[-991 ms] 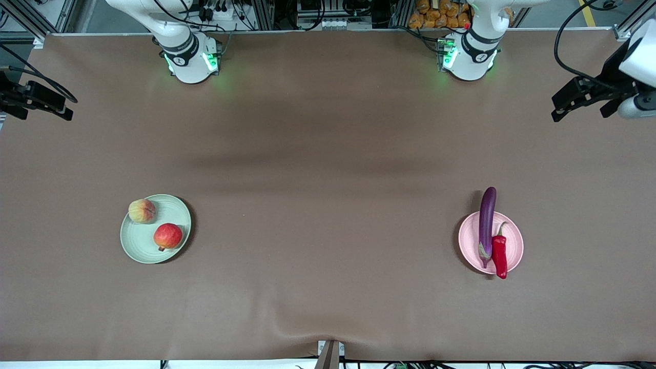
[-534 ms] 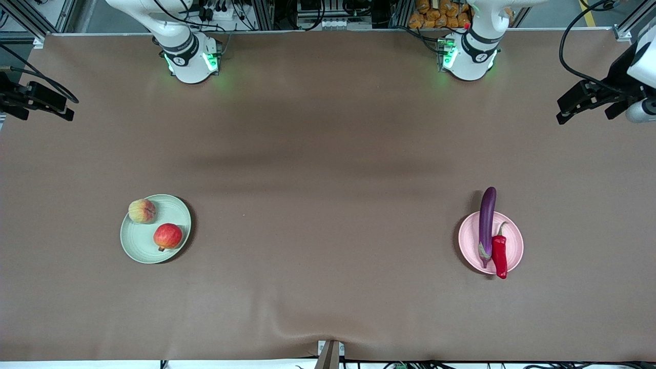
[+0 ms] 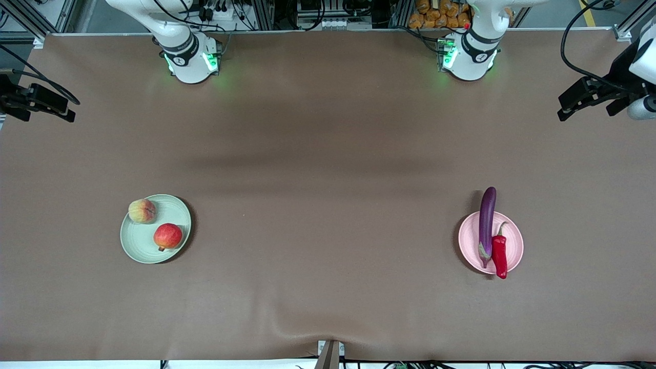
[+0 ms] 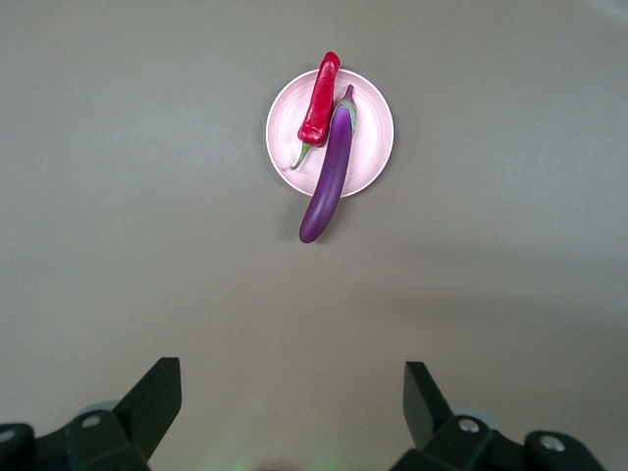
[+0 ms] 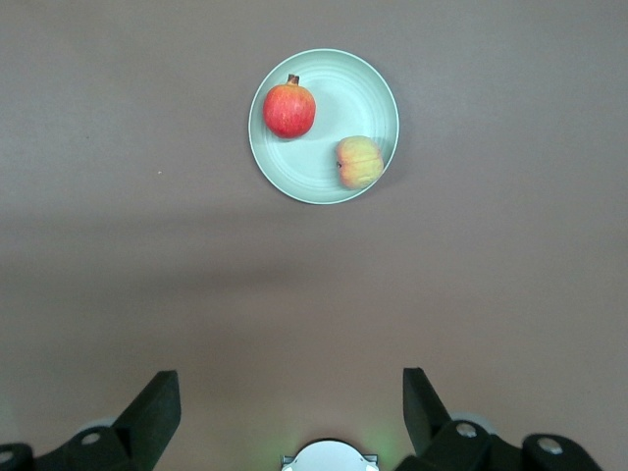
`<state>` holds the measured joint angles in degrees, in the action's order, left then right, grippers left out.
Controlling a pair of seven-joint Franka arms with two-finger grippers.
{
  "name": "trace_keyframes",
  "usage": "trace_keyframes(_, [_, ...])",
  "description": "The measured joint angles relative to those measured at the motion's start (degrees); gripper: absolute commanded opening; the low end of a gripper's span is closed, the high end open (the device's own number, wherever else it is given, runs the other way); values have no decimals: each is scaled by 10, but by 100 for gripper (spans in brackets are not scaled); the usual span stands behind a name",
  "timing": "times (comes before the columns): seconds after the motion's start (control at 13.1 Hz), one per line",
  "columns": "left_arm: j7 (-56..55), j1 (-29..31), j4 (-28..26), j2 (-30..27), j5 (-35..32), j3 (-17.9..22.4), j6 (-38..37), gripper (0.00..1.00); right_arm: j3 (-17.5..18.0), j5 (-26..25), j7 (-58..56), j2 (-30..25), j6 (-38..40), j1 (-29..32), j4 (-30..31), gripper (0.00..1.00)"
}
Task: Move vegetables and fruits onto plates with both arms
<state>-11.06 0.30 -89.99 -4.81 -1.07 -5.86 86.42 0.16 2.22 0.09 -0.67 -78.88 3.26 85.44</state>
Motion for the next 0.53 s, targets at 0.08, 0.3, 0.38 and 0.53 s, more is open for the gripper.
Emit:
trace_keyframes(0.08, [0,0,0,0,0,0,0,100,0,0,0,1,-1,0,0,100])
trace_keyframes(0.3, [0,0,0,0,0,0,-2,100,1,0,0,3,-2,0,0,100])
trace_keyframes(0.38, [0,0,0,0,0,0,-7,100,1,0,0,5,-2,0,0,100])
trace_keyframes(0.53, [0,1,0,0,0,0,-12,100,1,0,0,10,-3,0,0,100])
